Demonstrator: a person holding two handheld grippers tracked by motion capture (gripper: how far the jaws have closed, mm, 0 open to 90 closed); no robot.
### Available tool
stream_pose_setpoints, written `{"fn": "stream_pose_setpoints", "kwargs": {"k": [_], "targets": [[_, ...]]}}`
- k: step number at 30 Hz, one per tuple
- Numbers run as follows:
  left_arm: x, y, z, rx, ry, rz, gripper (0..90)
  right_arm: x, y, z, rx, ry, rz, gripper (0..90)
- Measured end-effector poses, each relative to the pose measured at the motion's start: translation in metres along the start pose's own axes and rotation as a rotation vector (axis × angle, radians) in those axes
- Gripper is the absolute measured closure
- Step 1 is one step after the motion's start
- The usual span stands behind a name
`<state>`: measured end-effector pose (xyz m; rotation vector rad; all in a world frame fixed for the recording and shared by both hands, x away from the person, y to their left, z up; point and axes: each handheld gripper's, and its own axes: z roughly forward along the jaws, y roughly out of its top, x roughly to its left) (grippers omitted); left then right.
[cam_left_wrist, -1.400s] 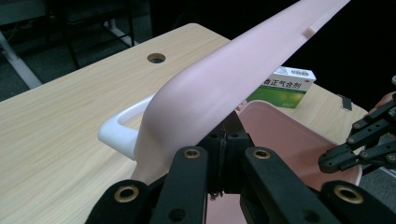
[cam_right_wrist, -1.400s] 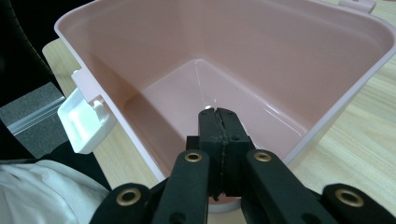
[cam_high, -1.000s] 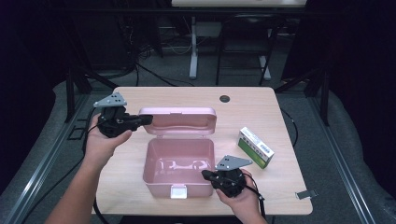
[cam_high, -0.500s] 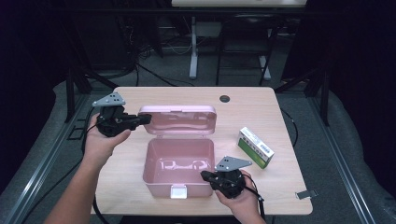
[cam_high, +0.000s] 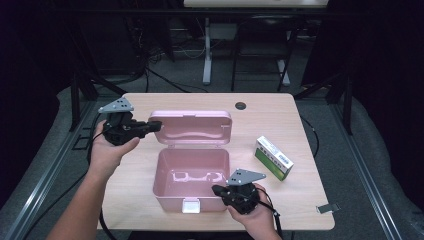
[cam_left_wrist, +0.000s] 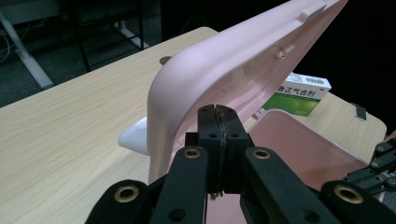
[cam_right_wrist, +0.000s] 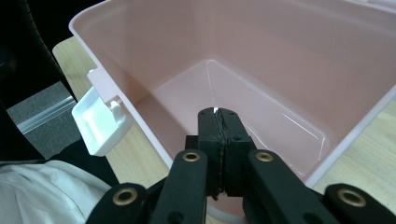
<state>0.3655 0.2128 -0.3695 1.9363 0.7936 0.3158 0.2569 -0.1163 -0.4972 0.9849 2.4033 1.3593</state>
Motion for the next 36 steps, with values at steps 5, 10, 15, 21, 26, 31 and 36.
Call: {"fn": "stream_pose_setpoints", "kwargs": {"k": [5, 10, 15, 21, 26, 31, 36], "targets": [[0.001, 0.000, 0.001, 0.001, 0.000, -0.005, 89.8, -0.001, 0.000, 0.000, -0.004, 0.008, 0.002, 88.4], [0.001, 0.000, 0.002, 0.003, -0.001, -0.004, 89.8, -0.001, -0.001, 0.001, -0.010, 0.017, 0.013, 87.8], [-0.001, -0.001, 0.002, 0.001, -0.006, -0.002, 89.8, -0.002, -0.001, 0.001, -0.016, 0.021, 0.019, 87.6], [-0.004, -0.010, -0.008, -0.028, 0.001, 0.005, 88.8, -0.003, -0.002, 0.001, -0.022, 0.029, 0.018, 87.7], [0.000, -0.012, -0.006, -0.020, 0.012, -0.008, 87.8, -0.002, -0.002, 0.001, -0.024, 0.029, 0.022, 87.9], [0.004, -0.015, 0.000, -0.010, 0.036, -0.014, 82.7, -0.002, -0.003, 0.001, -0.032, 0.030, 0.023, 88.6], [0.008, -0.029, 0.014, 0.019, 0.040, -0.035, 78.3, -0.002, -0.004, 0.001, -0.041, 0.036, 0.030, 89.4]]}}
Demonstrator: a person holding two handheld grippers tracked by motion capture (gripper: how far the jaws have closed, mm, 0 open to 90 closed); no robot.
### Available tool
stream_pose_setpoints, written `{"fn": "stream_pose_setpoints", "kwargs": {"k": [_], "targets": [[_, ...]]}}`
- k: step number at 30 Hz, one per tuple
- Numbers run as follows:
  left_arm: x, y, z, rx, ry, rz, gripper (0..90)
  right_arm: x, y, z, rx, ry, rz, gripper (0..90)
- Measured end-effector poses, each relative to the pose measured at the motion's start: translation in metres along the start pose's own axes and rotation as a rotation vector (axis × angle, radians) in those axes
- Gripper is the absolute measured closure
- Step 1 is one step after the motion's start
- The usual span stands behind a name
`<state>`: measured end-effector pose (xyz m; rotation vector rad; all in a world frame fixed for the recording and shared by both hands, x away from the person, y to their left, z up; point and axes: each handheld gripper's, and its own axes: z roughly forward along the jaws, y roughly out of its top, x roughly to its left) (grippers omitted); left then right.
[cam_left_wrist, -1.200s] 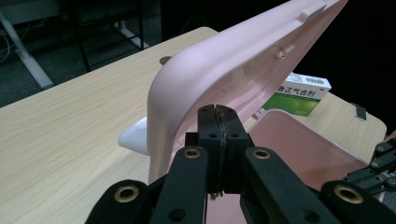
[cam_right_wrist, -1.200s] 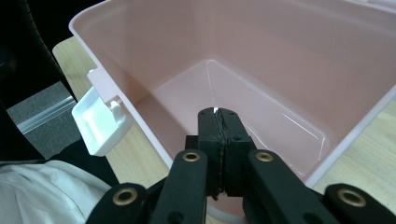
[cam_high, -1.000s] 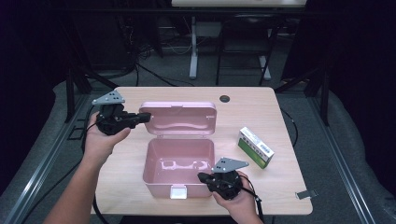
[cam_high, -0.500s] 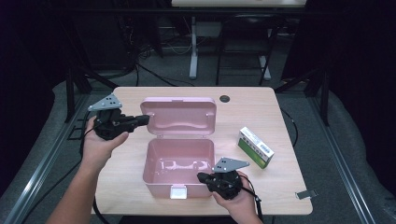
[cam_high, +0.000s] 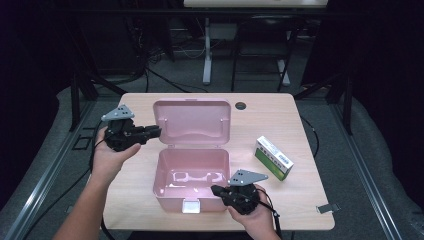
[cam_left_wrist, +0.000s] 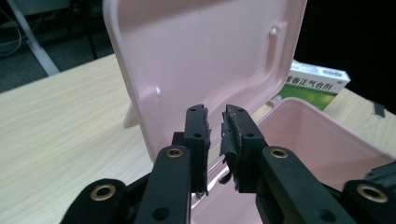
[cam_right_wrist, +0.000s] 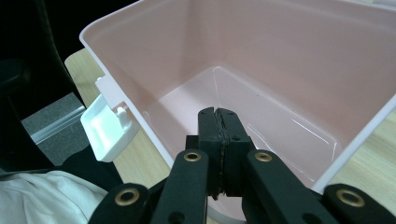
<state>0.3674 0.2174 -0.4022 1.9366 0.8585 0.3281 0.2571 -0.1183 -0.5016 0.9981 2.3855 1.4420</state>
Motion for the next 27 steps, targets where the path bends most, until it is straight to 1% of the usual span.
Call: {"fn": "stream_pose_setpoints", "kwargs": {"k": [2, 8, 10, 13, 14, 15, 16, 17, 20, 21, 22, 24, 25, 26, 27], "targets": [[0.004, -0.008, 0.006, 0.010, 0.005, -0.018, 78.1, 0.000, 0.000, 0.000, -0.002, 0.004, 0.002, 89.6], [0.012, -0.024, 0.015, 0.035, 0.000, -0.052, 75.9, -0.001, 0.000, 0.000, -0.005, 0.014, 0.008, 90.0], [0.013, -0.029, 0.019, 0.046, -0.002, -0.057, 75.8, -0.001, -0.001, 0.000, -0.006, 0.018, 0.009, 90.0], [0.014, -0.032, 0.021, 0.060, -0.005, -0.062, 75.9, -0.001, -0.001, 0.000, -0.006, 0.019, 0.008, 90.0], [0.015, -0.033, 0.022, 0.062, -0.001, -0.060, 75.9, -0.002, -0.001, 0.000, -0.008, 0.019, 0.007, 90.0], [0.015, -0.034, 0.023, 0.060, 0.000, -0.067, 75.9, -0.002, -0.001, 0.000, -0.013, 0.016, 0.011, 90.0], [0.015, -0.035, 0.023, 0.072, -0.001, -0.064, 75.9, -0.002, -0.001, 0.000, -0.011, 0.021, 0.013, 90.0], [0.015, -0.036, 0.024, 0.073, 0.001, -0.060, 75.9, -0.001, -0.001, 0.000, -0.006, 0.025, 0.007, 90.0], [0.015, -0.039, 0.028, 0.083, 0.002, -0.066, 76.3, -0.002, -0.002, 0.000, -0.014, 0.024, 0.013, 90.0], [0.016, -0.041, 0.029, 0.096, -0.004, -0.063, 76.8, -0.002, -0.002, 0.000, -0.013, 0.026, 0.016, 90.0], [0.016, -0.042, 0.030, 0.095, -0.001, -0.060, 77.1, -0.002, -0.001, 0.001, -0.013, 0.026, 0.013, 90.0], [0.017, -0.044, 0.032, 0.102, -0.002, -0.074, 77.8, -0.002, -0.002, 0.000, -0.013, 0.026, 0.014, 90.0], [0.019, -0.046, 0.033, 0.103, 0.004, -0.079, 78.1, -0.002, -0.002, 0.000, -0.014, 0.026, 0.013, 90.0], [0.019, -0.046, 0.033, 0.103, 0.004, -0.079, 78.1, -0.002, -0.001, 0.001, -0.014, 0.023, 0.014, 90.0], [0.020, -0.047, 0.033, 0.113, 0.006, -0.072, 78.1, -0.002, -0.001, 0.001, -0.014, 0.023, 0.014, 90.0]]}}
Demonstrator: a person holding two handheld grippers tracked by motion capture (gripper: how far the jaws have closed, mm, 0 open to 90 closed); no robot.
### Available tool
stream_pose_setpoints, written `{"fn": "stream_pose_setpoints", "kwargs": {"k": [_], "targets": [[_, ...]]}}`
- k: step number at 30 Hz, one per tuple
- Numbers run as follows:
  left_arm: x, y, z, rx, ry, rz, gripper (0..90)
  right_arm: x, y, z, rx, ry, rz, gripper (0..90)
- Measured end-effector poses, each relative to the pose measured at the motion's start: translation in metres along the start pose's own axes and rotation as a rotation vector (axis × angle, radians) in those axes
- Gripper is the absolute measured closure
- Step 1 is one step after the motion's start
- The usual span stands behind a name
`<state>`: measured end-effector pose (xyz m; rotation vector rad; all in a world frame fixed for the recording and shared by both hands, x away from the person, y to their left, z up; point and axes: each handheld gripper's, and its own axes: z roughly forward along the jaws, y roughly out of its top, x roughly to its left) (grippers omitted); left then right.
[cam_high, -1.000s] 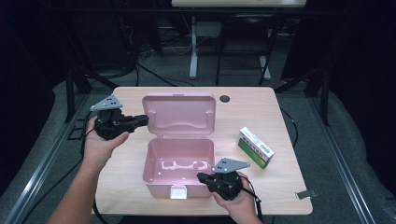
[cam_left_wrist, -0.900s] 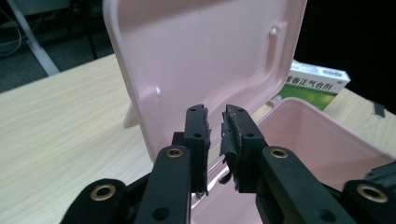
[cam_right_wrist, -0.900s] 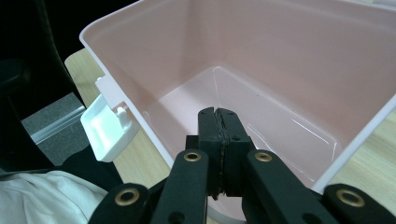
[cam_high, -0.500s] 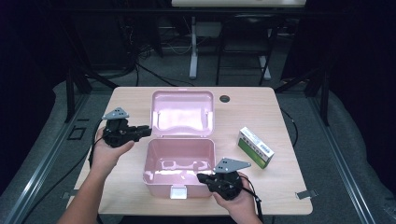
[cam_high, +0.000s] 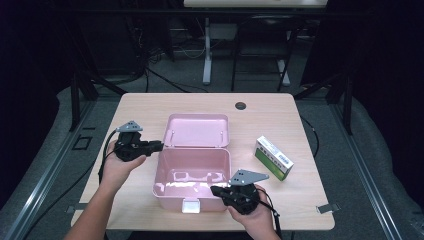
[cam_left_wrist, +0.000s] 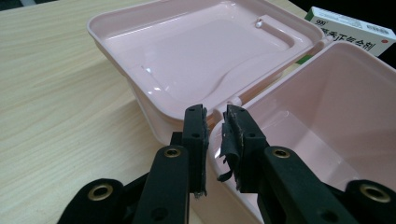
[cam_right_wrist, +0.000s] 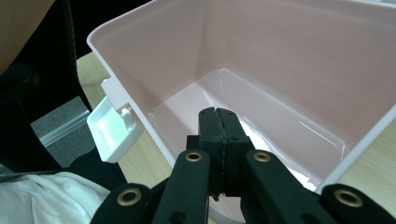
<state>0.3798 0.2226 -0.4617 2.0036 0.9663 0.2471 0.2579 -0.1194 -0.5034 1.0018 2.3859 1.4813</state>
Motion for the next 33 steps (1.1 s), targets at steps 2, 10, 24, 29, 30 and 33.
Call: {"fn": "stream_pose_setpoints", "kwargs": {"k": [2, 10, 24, 29, 30, 33], "targets": [[0.001, -0.002, 0.001, -0.002, -0.002, -0.006, 78.1, 0.000, 0.000, 0.000, 0.000, 0.002, 0.000, 90.0], [0.003, -0.007, 0.008, 0.024, -0.018, -0.020, 78.6, 0.000, 0.000, 0.000, 0.001, -0.002, -0.001, 90.0], [0.001, -0.010, 0.010, 0.025, -0.032, -0.012, 83.5, 0.000, 0.000, -0.001, 0.004, -0.006, -0.012, 89.9], [0.000, -0.011, 0.010, 0.020, -0.029, -0.012, 83.6, 0.000, 0.001, -0.001, 0.008, -0.009, -0.019, 89.8], [0.000, -0.011, 0.010, 0.018, -0.029, -0.011, 83.7, 0.000, 0.001, -0.001, 0.008, -0.010, -0.020, 89.8], [0.000, -0.012, 0.010, 0.014, -0.029, -0.017, 83.7, 0.000, 0.001, -0.001, 0.009, -0.011, -0.022, 89.8]]}}
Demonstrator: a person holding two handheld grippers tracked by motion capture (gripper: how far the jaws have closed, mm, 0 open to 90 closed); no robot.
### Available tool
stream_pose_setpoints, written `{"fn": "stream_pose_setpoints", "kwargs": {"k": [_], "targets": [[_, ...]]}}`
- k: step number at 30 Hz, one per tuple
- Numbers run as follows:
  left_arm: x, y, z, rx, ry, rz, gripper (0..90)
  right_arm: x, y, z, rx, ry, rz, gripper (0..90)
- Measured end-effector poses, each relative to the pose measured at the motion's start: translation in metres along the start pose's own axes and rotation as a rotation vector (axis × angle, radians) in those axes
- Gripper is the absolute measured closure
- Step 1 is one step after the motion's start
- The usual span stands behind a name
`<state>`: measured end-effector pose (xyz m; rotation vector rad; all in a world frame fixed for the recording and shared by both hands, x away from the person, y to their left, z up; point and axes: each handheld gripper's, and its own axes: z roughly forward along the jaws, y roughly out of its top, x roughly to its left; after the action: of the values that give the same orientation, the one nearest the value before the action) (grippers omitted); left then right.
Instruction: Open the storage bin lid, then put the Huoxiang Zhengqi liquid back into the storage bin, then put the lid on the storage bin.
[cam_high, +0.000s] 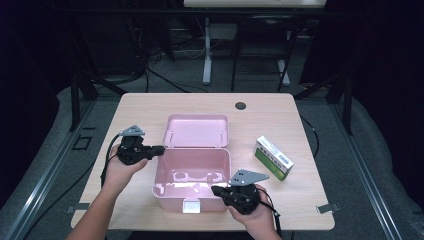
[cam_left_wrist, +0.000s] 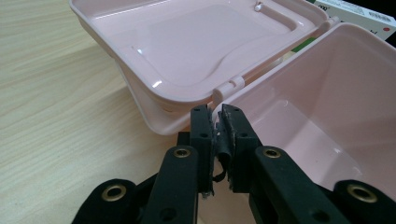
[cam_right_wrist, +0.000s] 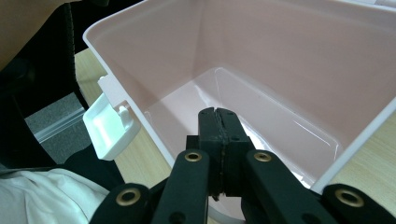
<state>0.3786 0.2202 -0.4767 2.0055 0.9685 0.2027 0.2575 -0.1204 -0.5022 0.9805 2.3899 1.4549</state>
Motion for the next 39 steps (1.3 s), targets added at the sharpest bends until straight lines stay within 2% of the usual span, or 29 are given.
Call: {"fn": "stream_pose_setpoints", "kwargs": {"k": [6, 7, 9, 10, 11, 17, 18, 20, 26, 29, 32, 36, 38, 39], "targets": [[-0.001, 0.000, 0.000, -0.005, 0.002, 0.000, 83.7, 0.001, 0.000, 0.000, -0.001, -0.015, 0.003, 87.1], [-0.001, 0.000, 0.000, 0.000, 0.000, 0.004, 83.8, 0.003, 0.001, -0.001, -0.007, -0.033, 0.002, 82.1], [-0.002, 0.000, 0.000, 0.001, 0.004, 0.006, 83.7, 0.002, 0.003, -0.005, -0.023, -0.009, 0.016, 77.3], [-0.002, 0.000, 0.000, 0.000, 0.010, 0.005, 82.8, 0.001, 0.007, -0.012, -0.057, 0.014, 0.030, 73.1], [-0.002, 0.000, 0.000, 0.002, 0.010, 0.010, 82.8, 0.001, 0.007, -0.012, -0.057, 0.014, 0.030, 73.1], [-0.004, 0.001, -0.007, -0.023, -0.004, 0.004, 71.8, -0.011, 0.020, -0.030, -0.107, -0.018, 0.056, 55.3], [-0.004, 0.001, -0.009, -0.030, -0.004, 0.001, 69.5, -0.014, 0.022, -0.032, -0.120, -0.030, 0.045, 53.1], [-0.002, 0.002, -0.012, -0.051, 0.003, 0.004, 65.6, -0.020, 0.026, -0.035, -0.107, -0.054, 0.027, 50.4], [0.001, 0.004, -0.020, -0.062, 0.019, 0.019, 50.1, -0.039, 0.039, -0.040, -0.006, -0.146, -0.046, 42.7], [0.002, 0.004, -0.024, -0.062, 0.031, 0.041, 50.3, -0.047, 0.044, -0.040, 0.044, -0.167, -0.047, 42.6], [0.004, 0.005, -0.030, -0.070, 0.040, 0.050, 50.0, -0.053, 0.050, -0.041, 0.079, -0.215, -0.086, 41.1], [0.007, 0.005, -0.036, -0.074, 0.040, 0.048, 47.7, -0.065, 0.062, -0.046, 0.138, -0.236, -0.065, 40.3], [0.007, 0.005, -0.038, -0.077, 0.056, 0.053, 47.4, -0.071, 0.068, -0.048, 0.157, -0.241, -0.053, 40.3], [0.008, 0.005, -0.039, -0.070, 0.057, 0.058, 47.4, -0.075, 0.070, -0.049, 0.170, -0.242, -0.064, 40.3]]}}
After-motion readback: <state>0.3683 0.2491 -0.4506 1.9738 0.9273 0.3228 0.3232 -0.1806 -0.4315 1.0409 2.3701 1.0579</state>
